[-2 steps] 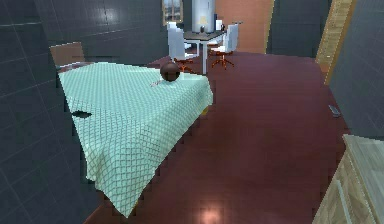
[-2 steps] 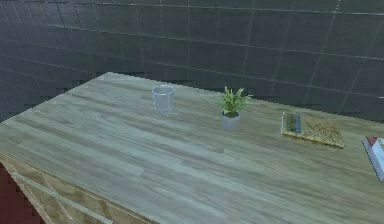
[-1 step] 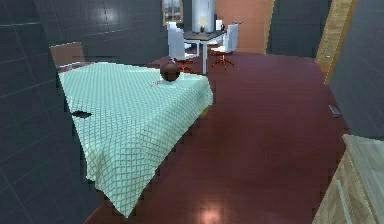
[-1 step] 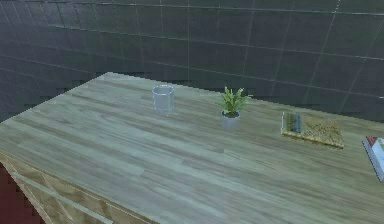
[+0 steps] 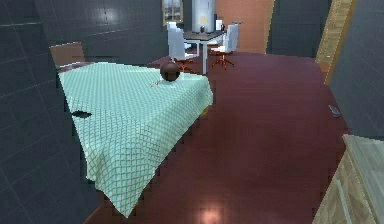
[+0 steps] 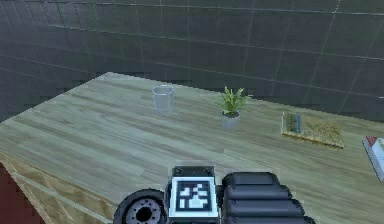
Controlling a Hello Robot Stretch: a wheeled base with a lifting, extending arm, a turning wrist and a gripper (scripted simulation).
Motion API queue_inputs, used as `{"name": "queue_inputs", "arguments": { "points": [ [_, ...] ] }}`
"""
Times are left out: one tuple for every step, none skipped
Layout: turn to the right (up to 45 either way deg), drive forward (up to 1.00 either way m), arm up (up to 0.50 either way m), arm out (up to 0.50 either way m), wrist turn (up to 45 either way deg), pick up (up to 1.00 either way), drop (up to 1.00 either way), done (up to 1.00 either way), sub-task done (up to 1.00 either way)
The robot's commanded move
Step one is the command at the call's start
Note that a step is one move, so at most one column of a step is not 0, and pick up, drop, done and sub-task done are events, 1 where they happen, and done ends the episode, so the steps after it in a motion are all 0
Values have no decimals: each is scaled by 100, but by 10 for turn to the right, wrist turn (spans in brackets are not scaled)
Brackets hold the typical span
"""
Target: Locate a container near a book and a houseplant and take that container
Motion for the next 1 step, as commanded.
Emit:
{"name": "queue_inputs", "arguments": {
  "points": [
    [0, 0, 0, 42, 0, 0, 0, 0, 0]
  ]
}}
